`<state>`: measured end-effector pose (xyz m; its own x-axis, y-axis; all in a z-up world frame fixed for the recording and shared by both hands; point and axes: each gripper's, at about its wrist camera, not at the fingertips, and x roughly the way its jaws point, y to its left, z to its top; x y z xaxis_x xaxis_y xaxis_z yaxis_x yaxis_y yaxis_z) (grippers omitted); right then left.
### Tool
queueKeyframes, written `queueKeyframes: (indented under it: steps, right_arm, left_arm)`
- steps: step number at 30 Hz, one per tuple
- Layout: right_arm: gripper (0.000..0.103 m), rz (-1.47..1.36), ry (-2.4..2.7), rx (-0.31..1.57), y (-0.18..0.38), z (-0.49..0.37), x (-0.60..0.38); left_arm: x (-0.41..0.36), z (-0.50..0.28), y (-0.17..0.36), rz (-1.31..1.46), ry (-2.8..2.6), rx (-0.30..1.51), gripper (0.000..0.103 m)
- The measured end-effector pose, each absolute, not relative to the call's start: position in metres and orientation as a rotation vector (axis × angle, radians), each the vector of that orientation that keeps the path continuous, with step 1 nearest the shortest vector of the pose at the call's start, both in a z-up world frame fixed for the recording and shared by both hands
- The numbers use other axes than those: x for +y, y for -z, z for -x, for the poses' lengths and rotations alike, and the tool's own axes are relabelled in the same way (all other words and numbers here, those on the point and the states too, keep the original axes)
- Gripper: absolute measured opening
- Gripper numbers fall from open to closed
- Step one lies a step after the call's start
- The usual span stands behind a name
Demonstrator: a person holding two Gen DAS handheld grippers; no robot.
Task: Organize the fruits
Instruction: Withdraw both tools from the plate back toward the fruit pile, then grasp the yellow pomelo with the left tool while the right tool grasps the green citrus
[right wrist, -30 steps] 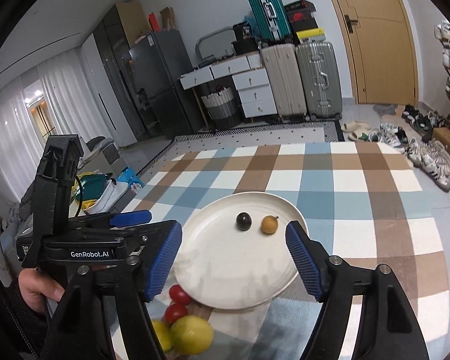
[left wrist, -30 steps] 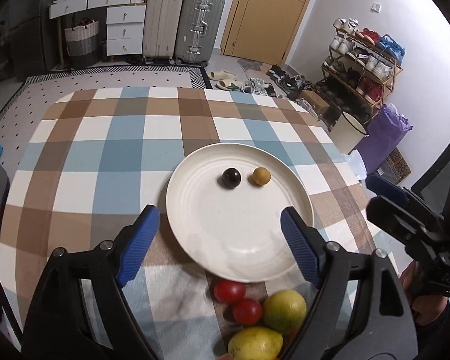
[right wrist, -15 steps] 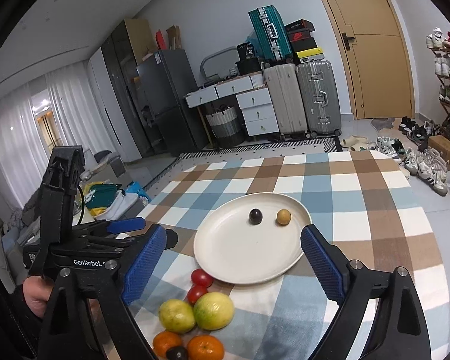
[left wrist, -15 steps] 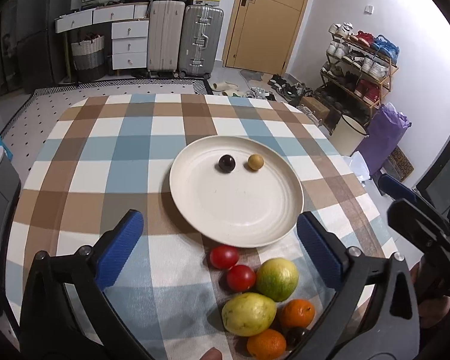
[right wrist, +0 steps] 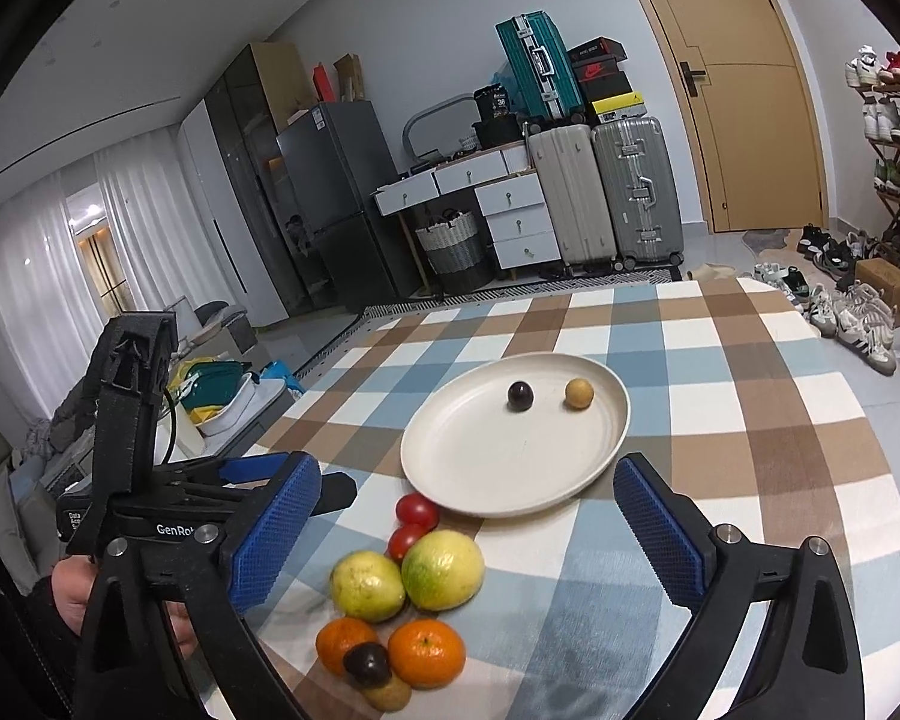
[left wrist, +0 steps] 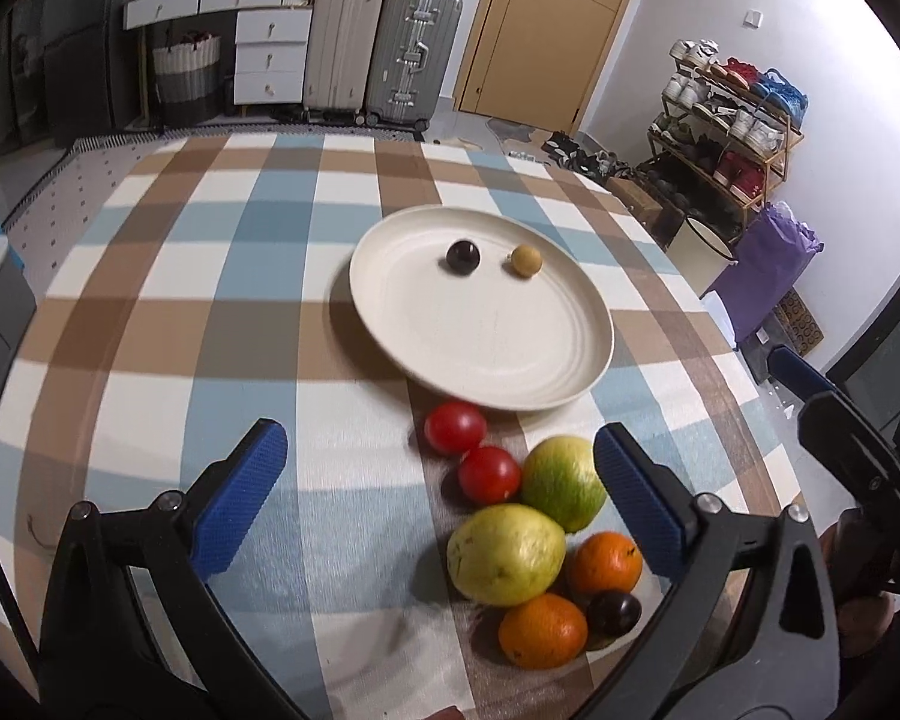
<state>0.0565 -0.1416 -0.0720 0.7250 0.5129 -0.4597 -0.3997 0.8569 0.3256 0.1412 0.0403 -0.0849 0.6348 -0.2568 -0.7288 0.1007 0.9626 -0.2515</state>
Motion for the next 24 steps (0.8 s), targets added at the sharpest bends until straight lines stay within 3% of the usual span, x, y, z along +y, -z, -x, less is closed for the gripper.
queueKeyframes:
  steps: [14, 20, 24]
  right_arm:
    - [0.1, -0.219, -0.51, 0.6, 0.084, -0.051, -0.142]
    - [0.1, -0.221, -0.515, 0.614, 0.088, -0.053, -0.141]
    - [0.1, -0.225, -0.516, 0.623, 0.091, -0.053, -0.141]
  left_arm:
    - [0.041, -0.132, 0.123, 0.277, 0.28, 0.965, 0.101]
    - [0.038, -0.136, 0.136, 0.302, 0.333, 1.006, 0.087]
    - [0.034, -0.139, 0.144, 0.331, 0.395, 1.035, 0.069]
